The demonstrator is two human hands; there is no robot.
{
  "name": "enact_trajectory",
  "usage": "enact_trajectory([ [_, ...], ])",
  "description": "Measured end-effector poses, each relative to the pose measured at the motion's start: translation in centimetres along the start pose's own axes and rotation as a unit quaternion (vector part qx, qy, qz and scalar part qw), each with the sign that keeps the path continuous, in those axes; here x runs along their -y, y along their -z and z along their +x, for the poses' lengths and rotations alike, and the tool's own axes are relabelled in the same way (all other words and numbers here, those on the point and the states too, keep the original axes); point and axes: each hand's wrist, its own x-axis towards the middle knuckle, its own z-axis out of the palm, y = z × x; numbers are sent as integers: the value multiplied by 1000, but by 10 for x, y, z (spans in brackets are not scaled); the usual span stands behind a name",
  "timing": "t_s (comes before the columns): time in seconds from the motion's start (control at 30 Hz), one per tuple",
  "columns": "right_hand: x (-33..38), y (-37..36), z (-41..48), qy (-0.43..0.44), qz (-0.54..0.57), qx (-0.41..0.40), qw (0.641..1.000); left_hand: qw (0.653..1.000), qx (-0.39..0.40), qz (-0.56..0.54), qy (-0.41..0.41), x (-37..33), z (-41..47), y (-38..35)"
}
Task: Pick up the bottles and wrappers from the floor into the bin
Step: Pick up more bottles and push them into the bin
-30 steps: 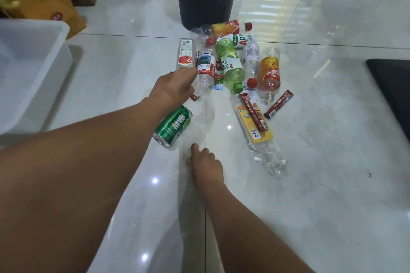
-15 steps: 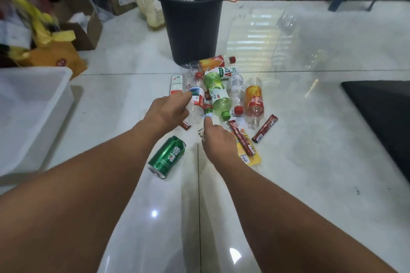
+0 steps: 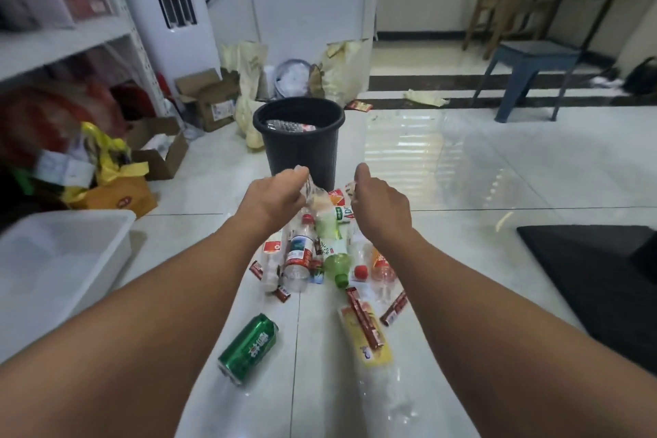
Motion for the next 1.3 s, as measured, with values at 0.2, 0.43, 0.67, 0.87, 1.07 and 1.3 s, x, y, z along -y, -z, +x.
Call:
enact_trajectory([
  [0.2,-33,44,30,2,10,-16,1000,1000,-15,-20,17,-53,48,27],
  [0.43,-57,39,67,-26,22,-16,999,1000,-18,-4,13,-55,92,18],
  [0.67,-23,10,109,-48,21,-6,999,1000,-12,-9,-1,2,111,-2],
  [0.87,29,13,153,-50,16,-21,998,999,-28,-24,-4,72,122,16],
  [1.07,33,-1,170,-74,26,-42,996,999,-8,-38,7,95,126,6],
  [1.3,20,-4,167,-66,29,-31,997,998,-3,-52,33,69,125,-16],
])
